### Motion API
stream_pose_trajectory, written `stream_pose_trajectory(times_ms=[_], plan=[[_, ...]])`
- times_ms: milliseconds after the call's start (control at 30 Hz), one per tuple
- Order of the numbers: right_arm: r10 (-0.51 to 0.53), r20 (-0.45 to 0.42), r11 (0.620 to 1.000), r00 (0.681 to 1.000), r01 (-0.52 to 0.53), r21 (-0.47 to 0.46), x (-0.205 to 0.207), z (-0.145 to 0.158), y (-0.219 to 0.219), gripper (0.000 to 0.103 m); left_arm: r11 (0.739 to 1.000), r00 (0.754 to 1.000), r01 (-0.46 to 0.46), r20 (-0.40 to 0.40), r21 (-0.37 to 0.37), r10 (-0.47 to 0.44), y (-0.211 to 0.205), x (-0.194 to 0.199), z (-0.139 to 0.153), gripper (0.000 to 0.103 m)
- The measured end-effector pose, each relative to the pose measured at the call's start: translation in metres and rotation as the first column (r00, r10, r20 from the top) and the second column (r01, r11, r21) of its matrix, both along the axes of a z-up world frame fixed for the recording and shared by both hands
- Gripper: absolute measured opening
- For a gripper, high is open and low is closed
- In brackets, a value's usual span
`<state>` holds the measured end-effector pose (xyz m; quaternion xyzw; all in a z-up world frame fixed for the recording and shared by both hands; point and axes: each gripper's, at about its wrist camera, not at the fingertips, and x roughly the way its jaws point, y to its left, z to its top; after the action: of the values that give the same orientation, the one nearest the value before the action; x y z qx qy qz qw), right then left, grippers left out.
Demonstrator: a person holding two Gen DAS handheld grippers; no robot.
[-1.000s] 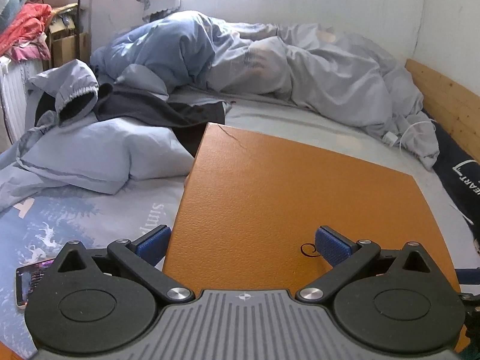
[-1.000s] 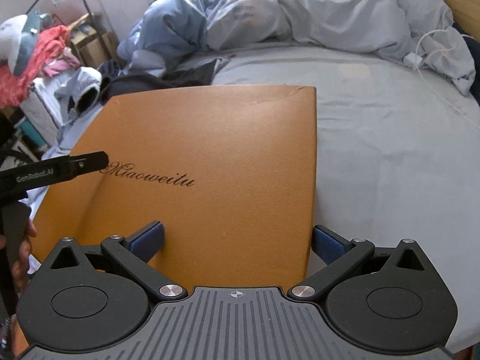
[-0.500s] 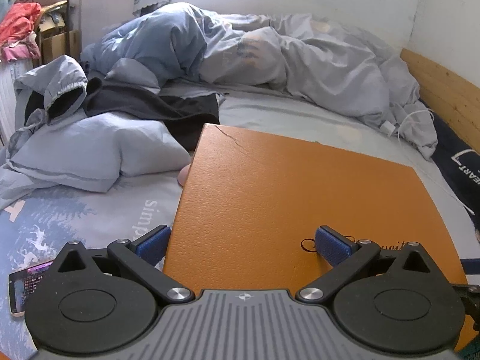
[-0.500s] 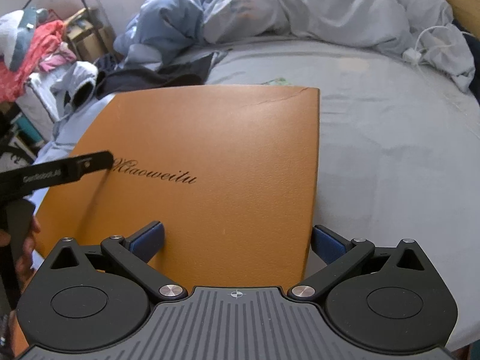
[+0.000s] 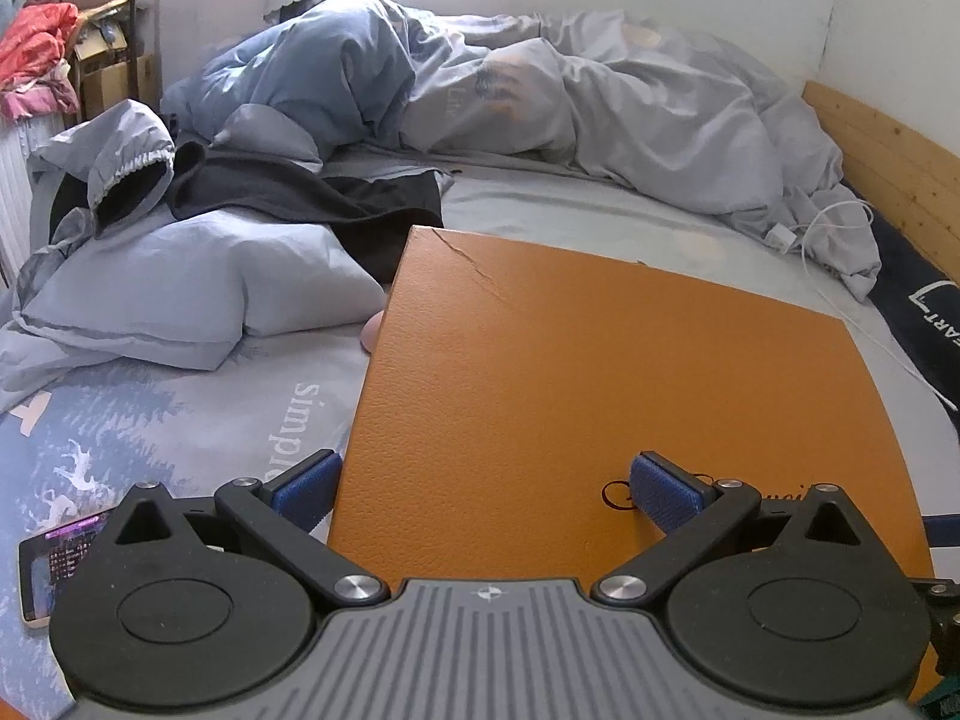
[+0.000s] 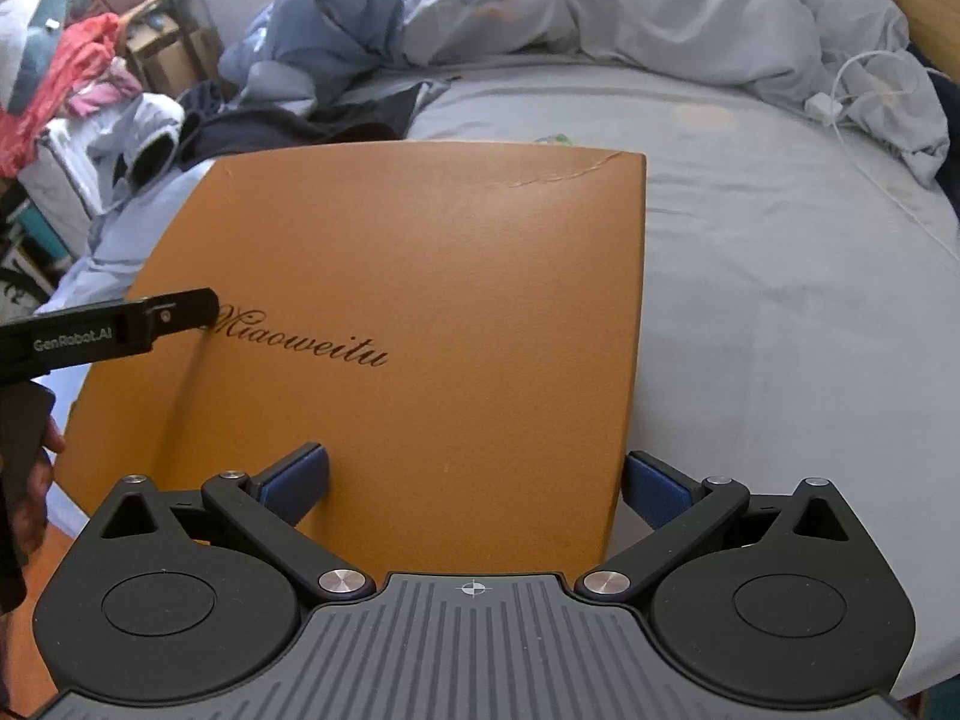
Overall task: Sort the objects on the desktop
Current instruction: 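Lower the lid onto the open box rim with both tools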
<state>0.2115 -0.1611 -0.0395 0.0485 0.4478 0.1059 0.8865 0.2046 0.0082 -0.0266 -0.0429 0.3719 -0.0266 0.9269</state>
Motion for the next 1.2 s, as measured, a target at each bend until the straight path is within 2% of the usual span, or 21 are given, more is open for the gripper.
stream_pose_trajectory(times_ms=[167, 367, 667, 933, 1200], plan=[[-0.012, -0.025, 1.0, 1.0, 0.012, 0.012, 0.008, -0.004, -0.001, 0.103, 1.0, 1.0, -0.002, -0.008, 0.017, 0.003, 0.002, -0.001, -0.005, 0.103], [-0.017, -0.057, 1.0, 0.998, 0.016, -0.013, 0.019, -0.012, 0.004, 0.103, 1.0, 0.999, -0.001, -0.036, 0.003, 0.001, 0.01, 0.0, -0.013, 0.103], [-0.006, -0.088, 1.0, 0.996, 0.005, -0.011, 0.023, -0.03, 0.005, 0.103, 0.999, 1.0, 0.012, -0.029, 0.031, -0.011, 0.008, -0.006, -0.02, 0.103], [-0.007, -0.086, 1.0, 0.996, 0.005, -0.015, 0.022, -0.034, 0.009, 0.103, 0.999, 1.0, 0.011, -0.029, 0.041, -0.01, 0.002, -0.004, -0.022, 0.103], [-0.036, -0.077, 0.999, 0.996, 0.036, 0.002, 0.018, -0.032, 0.005, 0.103, 1.0, 1.0, -0.006, 0.01, 0.017, 0.006, -0.002, -0.001, -0.023, 0.103]])
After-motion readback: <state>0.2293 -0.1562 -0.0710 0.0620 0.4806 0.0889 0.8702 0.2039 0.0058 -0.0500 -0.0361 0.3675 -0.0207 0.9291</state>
